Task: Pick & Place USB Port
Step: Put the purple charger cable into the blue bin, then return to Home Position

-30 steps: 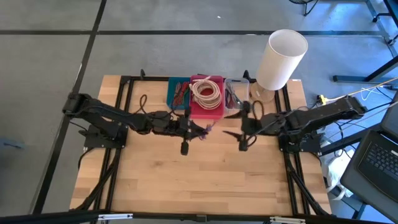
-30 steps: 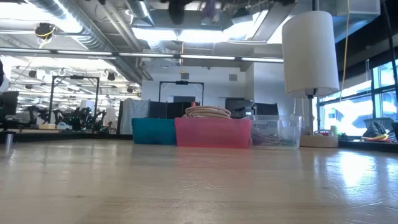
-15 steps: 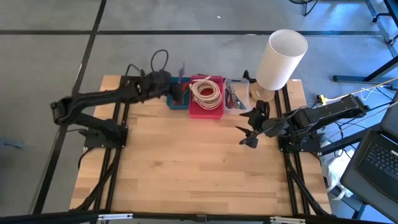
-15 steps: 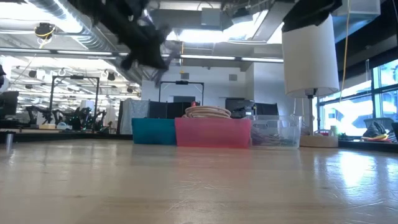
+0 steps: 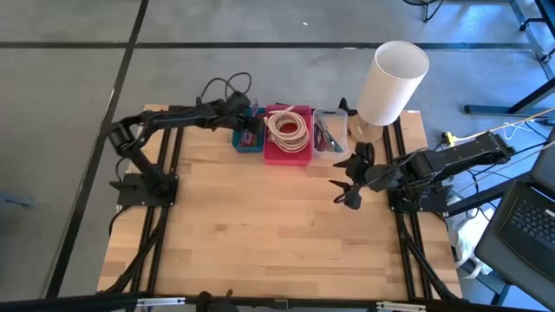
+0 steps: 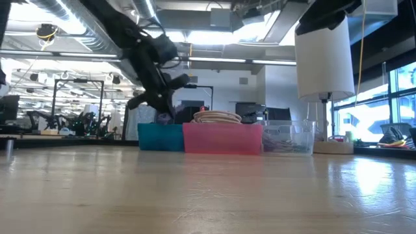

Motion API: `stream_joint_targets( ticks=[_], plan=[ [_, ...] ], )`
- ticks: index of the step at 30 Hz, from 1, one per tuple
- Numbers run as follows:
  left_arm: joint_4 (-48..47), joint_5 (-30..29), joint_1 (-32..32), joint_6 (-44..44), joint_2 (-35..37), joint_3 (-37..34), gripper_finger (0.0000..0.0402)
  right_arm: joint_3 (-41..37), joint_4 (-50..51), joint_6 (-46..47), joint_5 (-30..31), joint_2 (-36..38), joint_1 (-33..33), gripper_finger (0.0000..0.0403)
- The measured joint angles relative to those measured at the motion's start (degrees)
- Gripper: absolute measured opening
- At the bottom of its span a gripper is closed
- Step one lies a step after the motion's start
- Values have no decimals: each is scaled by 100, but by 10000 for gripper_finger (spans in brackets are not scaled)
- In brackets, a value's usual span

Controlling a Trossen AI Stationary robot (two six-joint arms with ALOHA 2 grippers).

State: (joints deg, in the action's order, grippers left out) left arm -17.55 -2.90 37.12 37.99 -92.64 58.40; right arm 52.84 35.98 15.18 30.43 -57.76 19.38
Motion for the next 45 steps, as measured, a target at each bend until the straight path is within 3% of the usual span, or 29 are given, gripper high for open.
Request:
stream_joint_targets(
  ticks=[8,22,36,45],
  plan=[
    [-1162,189,134,212,-887,946,12,0,241,267,-216,-2,0,239],
    [-1317,341,307,591,-1505,1035,15,0,276,282,-216,-2,0,239],
    [-1287,489,416,131,-1500,1125,143,0,275,280,-216,-2,0,239],
    [-1352,767,424,-309,-889,1695,204,0,368,249,-211,6,0,239]
  ],
)
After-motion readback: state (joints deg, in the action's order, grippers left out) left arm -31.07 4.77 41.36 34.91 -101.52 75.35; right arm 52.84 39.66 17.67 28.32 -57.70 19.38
